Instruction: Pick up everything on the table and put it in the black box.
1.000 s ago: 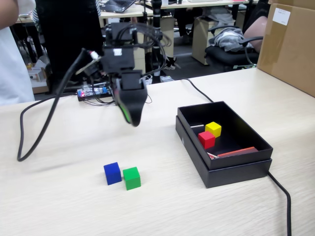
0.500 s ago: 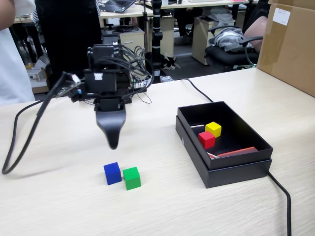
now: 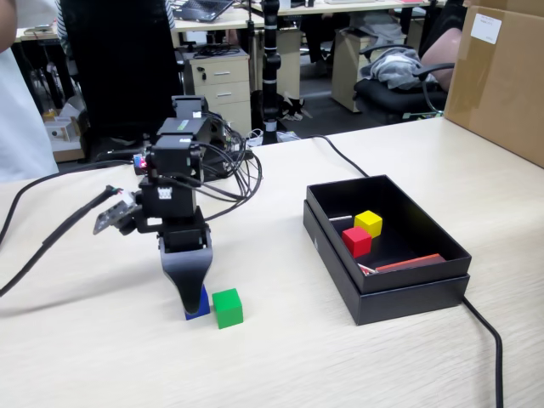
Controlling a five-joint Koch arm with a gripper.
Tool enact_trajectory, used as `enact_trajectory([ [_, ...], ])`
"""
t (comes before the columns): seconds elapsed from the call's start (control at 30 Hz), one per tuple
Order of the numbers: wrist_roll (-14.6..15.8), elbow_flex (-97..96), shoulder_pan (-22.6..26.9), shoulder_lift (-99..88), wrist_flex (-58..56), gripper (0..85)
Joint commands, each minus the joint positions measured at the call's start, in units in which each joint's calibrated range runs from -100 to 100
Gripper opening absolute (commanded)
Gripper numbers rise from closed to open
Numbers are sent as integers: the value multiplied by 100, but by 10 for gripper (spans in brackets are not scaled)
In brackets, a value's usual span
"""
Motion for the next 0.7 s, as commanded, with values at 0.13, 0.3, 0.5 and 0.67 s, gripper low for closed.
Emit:
enact_trajectory([
  [0.13, 73, 661, 15, 170, 67, 302],
  [0.3, 78, 1132, -5, 342, 75, 35],
  [0.5, 83, 570, -29, -1195, 75, 36],
  [0.67, 176, -74, 420, -3444, 75, 36],
])
